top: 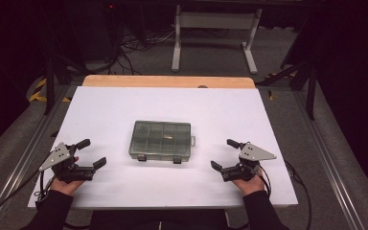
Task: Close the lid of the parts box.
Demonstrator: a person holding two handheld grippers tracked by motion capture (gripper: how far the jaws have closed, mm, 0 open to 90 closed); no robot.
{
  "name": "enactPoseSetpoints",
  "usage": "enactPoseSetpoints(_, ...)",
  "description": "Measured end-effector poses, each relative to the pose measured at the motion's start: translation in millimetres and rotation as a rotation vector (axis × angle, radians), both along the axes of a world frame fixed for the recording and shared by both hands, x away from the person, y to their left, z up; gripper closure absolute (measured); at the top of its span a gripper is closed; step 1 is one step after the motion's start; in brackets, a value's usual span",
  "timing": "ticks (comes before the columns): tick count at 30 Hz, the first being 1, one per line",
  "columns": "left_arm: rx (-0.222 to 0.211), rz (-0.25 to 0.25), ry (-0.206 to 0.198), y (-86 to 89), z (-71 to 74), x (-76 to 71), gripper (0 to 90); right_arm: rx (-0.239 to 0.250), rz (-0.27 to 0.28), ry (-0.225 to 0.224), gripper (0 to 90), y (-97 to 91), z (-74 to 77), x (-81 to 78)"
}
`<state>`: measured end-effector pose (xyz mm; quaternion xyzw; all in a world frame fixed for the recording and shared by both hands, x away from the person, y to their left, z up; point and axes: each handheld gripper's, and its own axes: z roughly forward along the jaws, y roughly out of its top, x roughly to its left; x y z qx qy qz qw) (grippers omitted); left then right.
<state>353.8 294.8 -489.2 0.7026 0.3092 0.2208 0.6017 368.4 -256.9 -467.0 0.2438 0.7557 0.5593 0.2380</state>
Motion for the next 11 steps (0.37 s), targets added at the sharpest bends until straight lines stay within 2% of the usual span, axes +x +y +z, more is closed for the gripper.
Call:
enactPoseSetpoints(7, -0.027, 0.002, 0.017, 1.3, 0.8, -0.1, 1.1, 0.003, -0.009, 0.0, 0.2, -0.4, -0.1, 0.3)
enactPoseSetpoints(11, -0.027, 0.001, 0.019, 1.5, 0.9, -0.2, 0.9, 0.005, -0.008, -0.002, 0.2, -0.3, 0.1, 0.2)
